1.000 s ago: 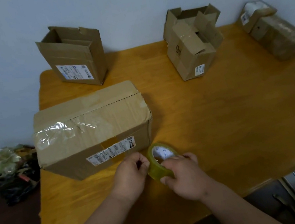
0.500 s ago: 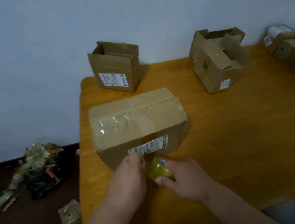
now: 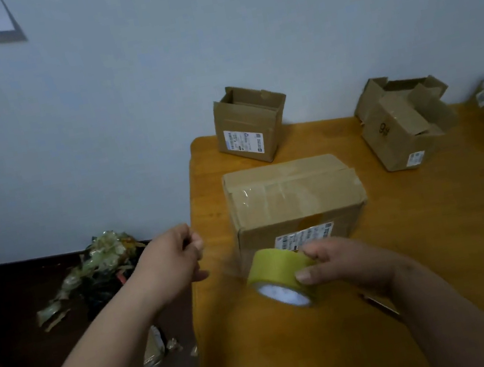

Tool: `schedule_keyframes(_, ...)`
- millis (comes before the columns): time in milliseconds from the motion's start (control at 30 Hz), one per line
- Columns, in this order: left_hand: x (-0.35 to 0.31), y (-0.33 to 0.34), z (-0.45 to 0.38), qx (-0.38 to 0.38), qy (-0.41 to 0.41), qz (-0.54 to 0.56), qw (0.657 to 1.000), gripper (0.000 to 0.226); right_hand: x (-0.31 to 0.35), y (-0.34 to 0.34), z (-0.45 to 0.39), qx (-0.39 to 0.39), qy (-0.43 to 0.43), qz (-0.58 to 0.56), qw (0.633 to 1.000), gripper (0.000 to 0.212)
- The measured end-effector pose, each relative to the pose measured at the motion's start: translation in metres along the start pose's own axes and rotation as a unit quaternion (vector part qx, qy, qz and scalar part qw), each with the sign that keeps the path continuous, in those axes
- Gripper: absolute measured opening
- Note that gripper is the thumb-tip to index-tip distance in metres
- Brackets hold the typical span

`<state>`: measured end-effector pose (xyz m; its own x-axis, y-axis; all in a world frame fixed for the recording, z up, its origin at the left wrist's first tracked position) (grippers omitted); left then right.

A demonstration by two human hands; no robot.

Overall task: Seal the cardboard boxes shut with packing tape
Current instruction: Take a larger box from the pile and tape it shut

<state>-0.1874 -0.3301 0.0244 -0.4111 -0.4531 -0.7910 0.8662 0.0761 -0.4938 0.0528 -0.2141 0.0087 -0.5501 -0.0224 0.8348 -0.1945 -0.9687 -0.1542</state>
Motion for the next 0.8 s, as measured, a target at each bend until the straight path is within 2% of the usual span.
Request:
schedule_keyframes(67,0.003,-0.010,0.001,-0.028,0.006,0.057,0.998,0.015,0.020,-0.005,0.003,-0.088,0.014,0.165,0.982,0.054)
schedule_keyframes(167,0.001,-0.024,-0.001,-0.050,0.020,0.133,0.990,0.018,0.050,-0.010,0.013,-0.195,0.015,0.242,0.950,0.042)
schedule_keyframes(200,-0.002,-0.029,-0.003,-0.052,0.024,0.157,0.986,0.019,0.058,-0.014,0.017,-0.196,0.002,0.233,0.953,0.046)
schedule_keyframes(267,-0.009,-0.039,-0.010,-0.052,0.027,0.210,0.976,0.020,0.070,-0.028,0.027,-0.139,-0.056,0.147,0.978,0.051)
schedule_keyframes(367,-0.017,-0.051,-0.022,-0.067,0.039,0.239,0.968,0.021,0.073,-0.059,0.028,-0.021,-0.164,0.007,0.986,0.029)
schedule_keyframes(400,-0.018,-0.053,-0.027,-0.070,0.045,0.241,0.967,0.021,0.073,-0.069,0.026,-0.015,-0.168,-0.011,0.986,0.033)
schedule_keyframes(467,-0.019,-0.050,-0.037,-0.077,0.045,0.224,0.970,0.020,0.074,-0.086,0.021,-0.042,-0.136,0.021,0.990,0.054)
schedule_keyframes(500,-0.018,-0.047,-0.043,-0.086,0.039,0.212,0.973,0.019,0.076,-0.093,0.018,-0.072,-0.124,0.074,0.987,0.056)
schedule_keyframes(600,-0.012,-0.035,-0.060,-0.110,0.009,0.229,0.967,0.017,0.093,-0.110,0.010,-0.144,-0.084,0.260,0.951,0.047)
schedule_keyframes(733,0.001,-0.018,-0.084,-0.125,-0.033,0.288,0.949,0.018,0.112,-0.117,-0.005,-0.177,-0.088,0.294,0.935,0.017)
schedule_keyframes(800,0.006,-0.010,-0.094,-0.115,-0.046,0.331,0.935,0.018,0.116,-0.121,-0.013,-0.173,-0.080,0.314,0.930,0.013)
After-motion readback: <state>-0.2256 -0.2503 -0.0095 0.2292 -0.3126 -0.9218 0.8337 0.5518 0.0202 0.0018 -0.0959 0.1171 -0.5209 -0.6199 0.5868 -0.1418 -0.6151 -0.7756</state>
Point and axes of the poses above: each hand's wrist, its own z-axis away from the middle knuckle, its own y-axis out of the palm, x = y × z, the point moved 1 cm from there along -z, towards the middle knuckle, and after that the axes turned 13 degrees about x, right-handed, at the moved point
